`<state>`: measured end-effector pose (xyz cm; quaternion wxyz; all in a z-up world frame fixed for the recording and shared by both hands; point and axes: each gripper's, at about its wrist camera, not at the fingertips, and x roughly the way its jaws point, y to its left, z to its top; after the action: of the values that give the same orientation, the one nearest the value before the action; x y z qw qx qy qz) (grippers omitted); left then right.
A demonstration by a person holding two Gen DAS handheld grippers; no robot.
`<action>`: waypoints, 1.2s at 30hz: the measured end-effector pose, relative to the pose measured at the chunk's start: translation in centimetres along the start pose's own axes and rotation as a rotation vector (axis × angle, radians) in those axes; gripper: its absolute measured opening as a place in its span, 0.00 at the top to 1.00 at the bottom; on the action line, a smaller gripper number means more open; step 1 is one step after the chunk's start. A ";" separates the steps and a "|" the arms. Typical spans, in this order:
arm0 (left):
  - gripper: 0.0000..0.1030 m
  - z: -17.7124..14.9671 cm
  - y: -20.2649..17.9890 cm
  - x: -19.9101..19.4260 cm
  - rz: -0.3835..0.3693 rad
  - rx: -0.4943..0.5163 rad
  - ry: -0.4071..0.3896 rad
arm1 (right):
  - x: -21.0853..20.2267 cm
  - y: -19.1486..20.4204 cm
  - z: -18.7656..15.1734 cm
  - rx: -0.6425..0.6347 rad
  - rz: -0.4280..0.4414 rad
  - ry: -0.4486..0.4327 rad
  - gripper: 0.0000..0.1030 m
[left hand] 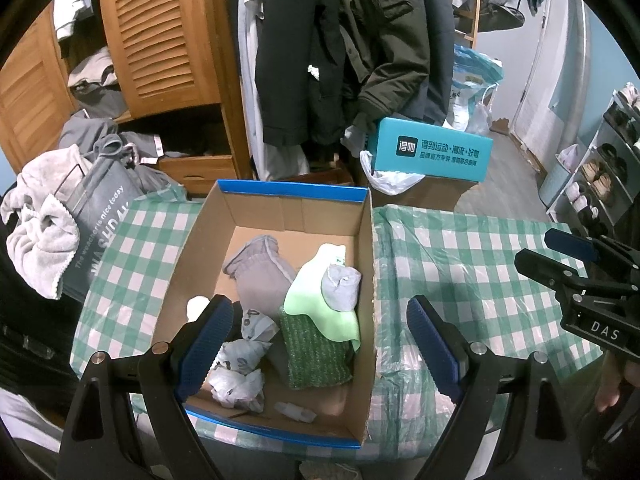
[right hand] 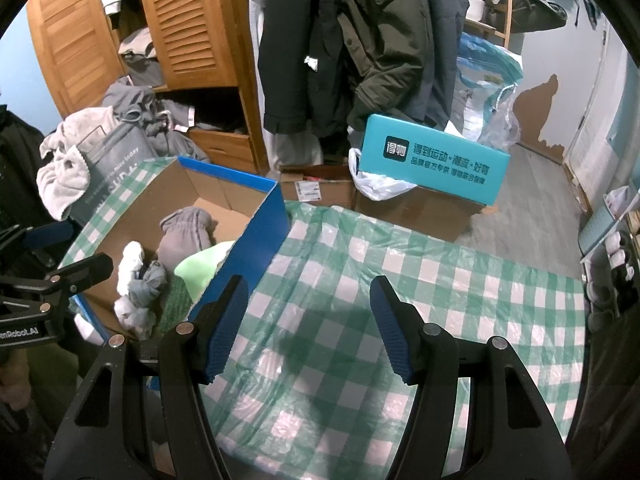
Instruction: Organize soft objects
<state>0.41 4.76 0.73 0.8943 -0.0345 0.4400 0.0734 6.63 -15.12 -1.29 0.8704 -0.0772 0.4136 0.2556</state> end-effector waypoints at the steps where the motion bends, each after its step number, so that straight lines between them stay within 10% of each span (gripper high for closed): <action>1: 0.13 -0.1 0.0 0.0 -0.003 -0.001 0.001 | 0.0 0.0 0.0 0.000 0.001 0.000 0.40; 36: 0.13 -0.3 -0.2 0.1 -0.008 -0.004 0.007 | 0.0 -0.2 0.1 0.000 0.000 0.002 0.40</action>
<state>0.31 4.50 0.46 0.8931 -0.0381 0.4426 0.0704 6.76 -15.23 -1.23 0.8699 -0.0775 0.4146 0.2557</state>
